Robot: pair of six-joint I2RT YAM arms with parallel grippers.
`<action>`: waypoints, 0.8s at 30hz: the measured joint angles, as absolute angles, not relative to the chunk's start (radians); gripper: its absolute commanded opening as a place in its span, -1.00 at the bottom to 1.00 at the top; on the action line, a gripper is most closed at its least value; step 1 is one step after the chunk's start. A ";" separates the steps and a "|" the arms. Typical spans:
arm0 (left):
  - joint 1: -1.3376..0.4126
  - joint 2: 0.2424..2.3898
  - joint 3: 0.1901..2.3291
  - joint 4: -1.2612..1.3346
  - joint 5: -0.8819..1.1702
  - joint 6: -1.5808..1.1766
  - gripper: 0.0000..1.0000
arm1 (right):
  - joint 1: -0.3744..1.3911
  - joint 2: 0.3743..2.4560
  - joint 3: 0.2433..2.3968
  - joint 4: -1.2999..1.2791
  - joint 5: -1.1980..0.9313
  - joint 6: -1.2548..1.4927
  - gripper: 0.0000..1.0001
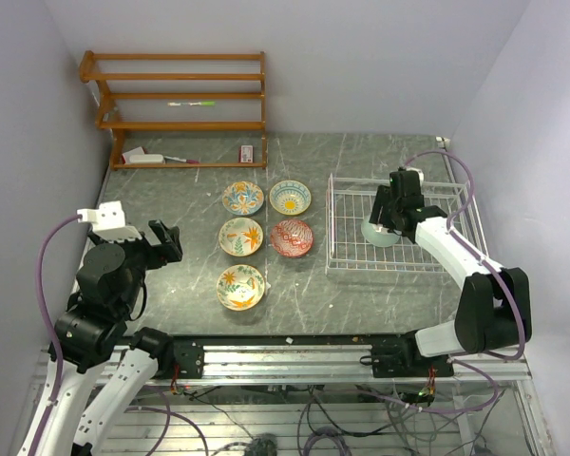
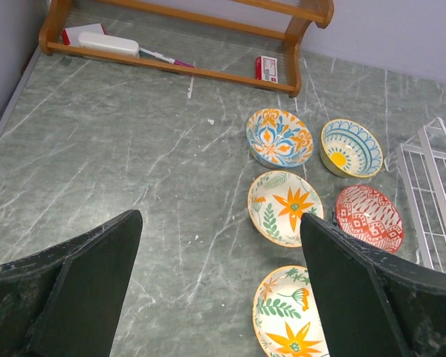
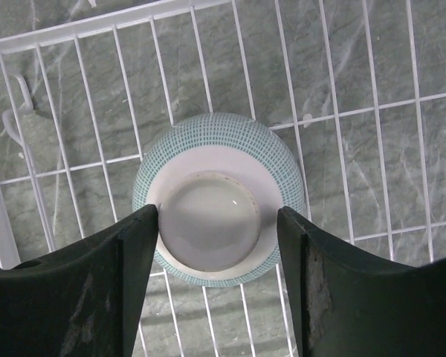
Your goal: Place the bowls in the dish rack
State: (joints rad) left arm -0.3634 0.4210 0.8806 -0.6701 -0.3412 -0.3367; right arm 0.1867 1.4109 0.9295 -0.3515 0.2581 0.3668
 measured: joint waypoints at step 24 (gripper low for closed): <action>-0.363 0.451 0.865 -0.669 -0.321 -0.336 0.97 | -0.015 1.374 0.930 -0.335 0.356 0.385 -0.35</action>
